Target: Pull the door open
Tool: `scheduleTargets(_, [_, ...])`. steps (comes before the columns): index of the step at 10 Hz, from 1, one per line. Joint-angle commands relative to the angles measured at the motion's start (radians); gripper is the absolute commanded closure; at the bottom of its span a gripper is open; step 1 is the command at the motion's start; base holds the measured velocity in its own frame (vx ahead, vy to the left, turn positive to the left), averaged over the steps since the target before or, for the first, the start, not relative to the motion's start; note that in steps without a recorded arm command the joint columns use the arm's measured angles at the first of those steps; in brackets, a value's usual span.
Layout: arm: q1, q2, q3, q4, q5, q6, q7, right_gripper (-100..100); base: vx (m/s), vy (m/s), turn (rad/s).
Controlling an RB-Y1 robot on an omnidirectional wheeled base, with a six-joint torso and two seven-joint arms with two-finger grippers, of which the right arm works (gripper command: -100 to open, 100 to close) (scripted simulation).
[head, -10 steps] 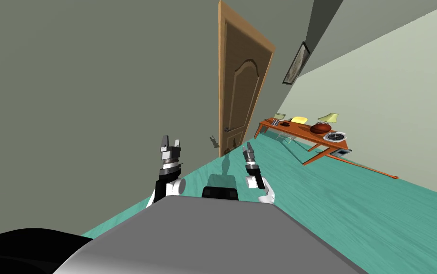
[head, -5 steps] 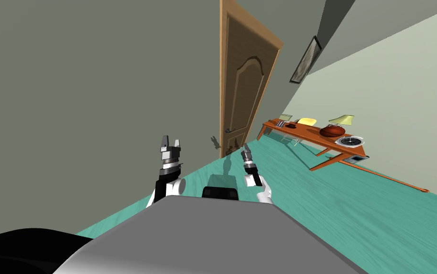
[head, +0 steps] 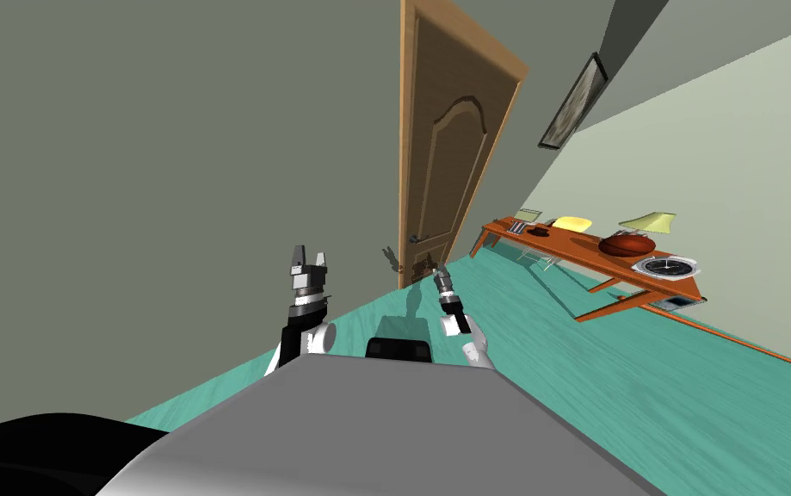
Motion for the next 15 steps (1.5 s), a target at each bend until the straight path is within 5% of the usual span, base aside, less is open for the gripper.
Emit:
scheduleTargets(1, [-0.022, -0.005, 0.005, 0.045, 0.001, -0.007, -0.007, -100, 0.076, -0.059, 0.084])
scheduleTargets(15, [-0.19, -0.038, 0.044, 0.38, 0.011, -0.062, -0.055, -100, 0.074, -0.06, 0.078])
